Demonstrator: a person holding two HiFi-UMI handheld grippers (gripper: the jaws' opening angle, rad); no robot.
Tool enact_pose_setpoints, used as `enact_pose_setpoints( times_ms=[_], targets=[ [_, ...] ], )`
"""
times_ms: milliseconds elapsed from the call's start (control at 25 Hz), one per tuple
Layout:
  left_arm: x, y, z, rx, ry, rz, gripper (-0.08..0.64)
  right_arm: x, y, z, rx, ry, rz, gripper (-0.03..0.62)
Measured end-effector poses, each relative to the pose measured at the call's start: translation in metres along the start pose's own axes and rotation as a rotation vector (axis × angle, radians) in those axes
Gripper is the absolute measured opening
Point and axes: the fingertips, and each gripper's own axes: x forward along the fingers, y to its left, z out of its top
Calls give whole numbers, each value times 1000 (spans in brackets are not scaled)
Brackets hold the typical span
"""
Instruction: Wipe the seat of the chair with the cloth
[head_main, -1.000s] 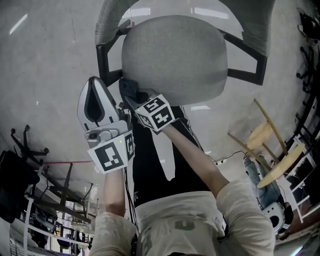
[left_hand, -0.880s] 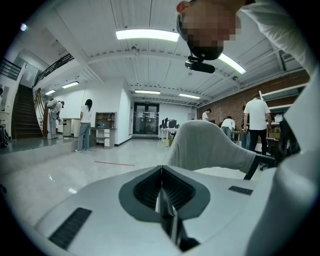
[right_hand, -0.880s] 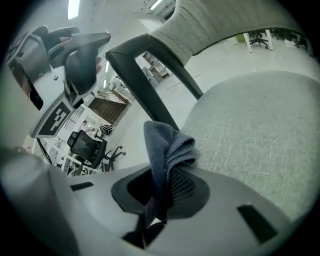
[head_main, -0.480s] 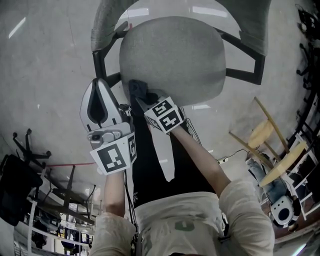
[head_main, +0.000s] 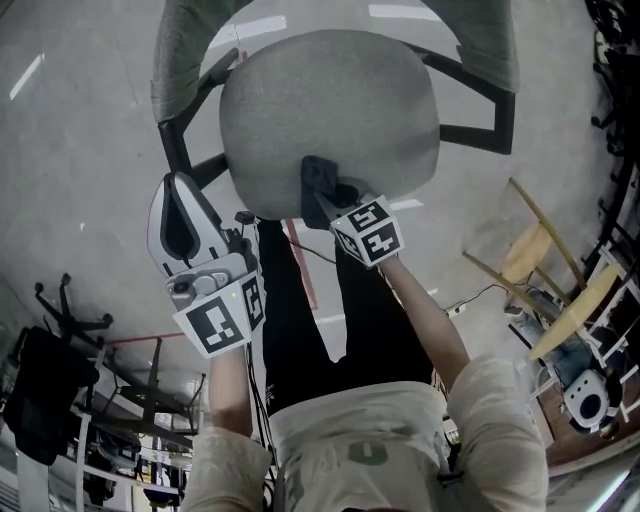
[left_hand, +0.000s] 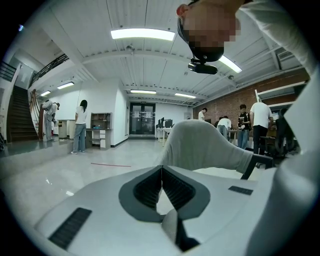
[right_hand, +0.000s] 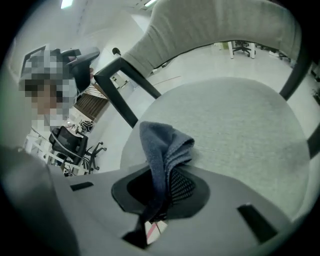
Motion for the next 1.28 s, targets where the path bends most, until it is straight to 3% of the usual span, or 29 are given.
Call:
enact_pose_setpoints(
  times_ms=[280, 600, 1000, 1280],
  targets=[
    [8, -38, 5, -6, -16, -87, 15, -53, -80, -21, 25, 23, -162, 51],
    [16, -64, 11, -10, -20, -125, 15, -107, -160, -35, 4, 73, -343, 51],
    [27, -72, 11, 15, -11, -148, 15, -141, -211, -46, 2, 124, -497, 50],
    [30, -84, 12, 15, -15, -160, 15, -147, -224, -52, 14, 123, -526, 51]
  ],
)
